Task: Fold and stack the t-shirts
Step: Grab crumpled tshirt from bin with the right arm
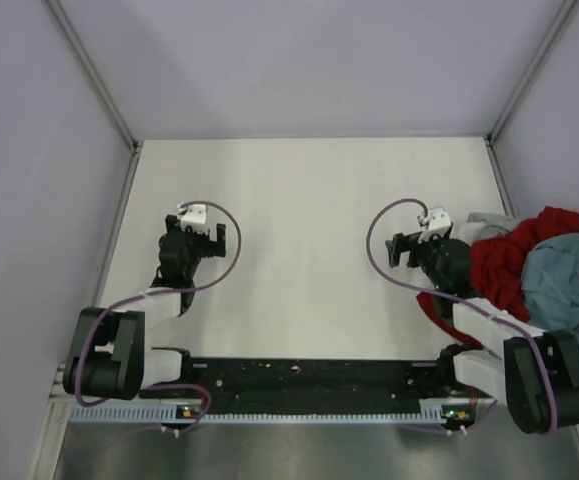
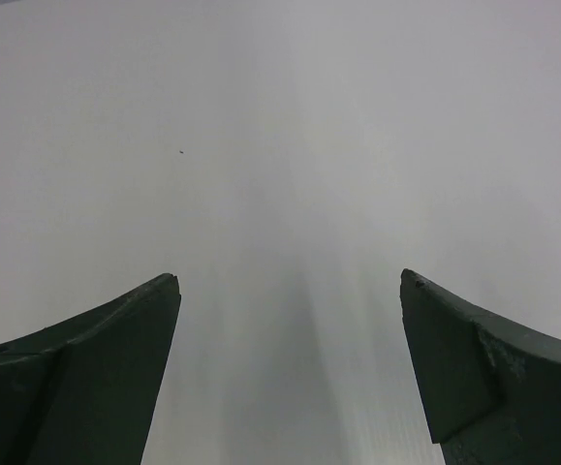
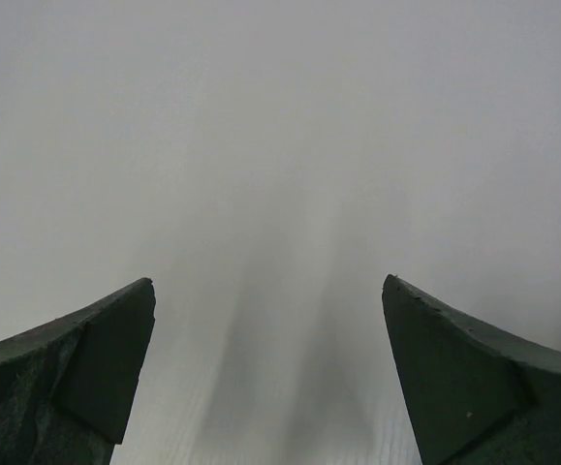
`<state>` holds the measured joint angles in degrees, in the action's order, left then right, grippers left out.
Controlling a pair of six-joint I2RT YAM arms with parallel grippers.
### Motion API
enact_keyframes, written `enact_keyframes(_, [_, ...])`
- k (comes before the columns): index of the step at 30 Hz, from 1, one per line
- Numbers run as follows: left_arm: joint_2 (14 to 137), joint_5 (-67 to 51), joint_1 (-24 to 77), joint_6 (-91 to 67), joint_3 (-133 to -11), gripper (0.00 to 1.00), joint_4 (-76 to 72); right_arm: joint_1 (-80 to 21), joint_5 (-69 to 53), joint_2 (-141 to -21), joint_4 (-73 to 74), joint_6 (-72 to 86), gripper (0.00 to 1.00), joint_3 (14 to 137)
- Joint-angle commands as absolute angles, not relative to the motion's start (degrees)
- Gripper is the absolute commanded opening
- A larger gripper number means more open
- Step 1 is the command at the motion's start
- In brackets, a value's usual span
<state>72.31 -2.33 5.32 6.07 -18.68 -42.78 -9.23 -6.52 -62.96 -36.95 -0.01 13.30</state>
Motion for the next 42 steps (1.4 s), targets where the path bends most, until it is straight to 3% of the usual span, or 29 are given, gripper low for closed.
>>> enact_keyframes(1, [74.0,-3.9,5.0,6.3,-24.2,0.99,-36.8,-9.1,-9.0,-59.2,-26.6,-0.5,0.99,22.2])
enact_keyframes(7, [72.6,-10.5,5.0,15.7,-40.7,0.99,-11.2,-9.1,-9.7,-52.8,-9.5,15.8,0.99,37.2])
enact_keyframes(12, [73.3,-24.7,5.2,23.6,-55.3,0.99,13.7,-9.1,-4.2,-48.2,3.1,17.4,0.99,46.5])
enact_keyframes(16, [75.1,-25.2,5.3,24.3,-61.0,0.99,24.5,-7.5,23.8,-49.8,25.9,21.9,0.95,57.5])
enact_keyframes(18, [76.0,-23.7,5.3,23.6,-62.4,0.99,26.7,-4.2,28.3,-50.6,33.5,24.8,0.94,59.1])
enact_keyframes(23, [77.0,-24.1,5.3,23.3,-64.0,0.99,29.8,7.4,17.2,-49.0,34.6,31.1,0.77,53.4])
enact_keyframes(29, [76.7,-25.2,5.3,24.7,-61.9,0.99,30.1,13.1,11.4,-54.1,34.2,35.0,0.73,49.8])
enact_keyframes(34, [77.7,-24.3,5.3,24.9,-63.0,0.99,31.3,19.3,7.5,-56.7,28.3,36.7,0.51,44.2])
enact_keyframes(42, [79.4,-24.2,5.3,25.3,-64.4,0.99,33.1,21.0,8.4,-62.3,23.7,37.6,0.54,42.5])
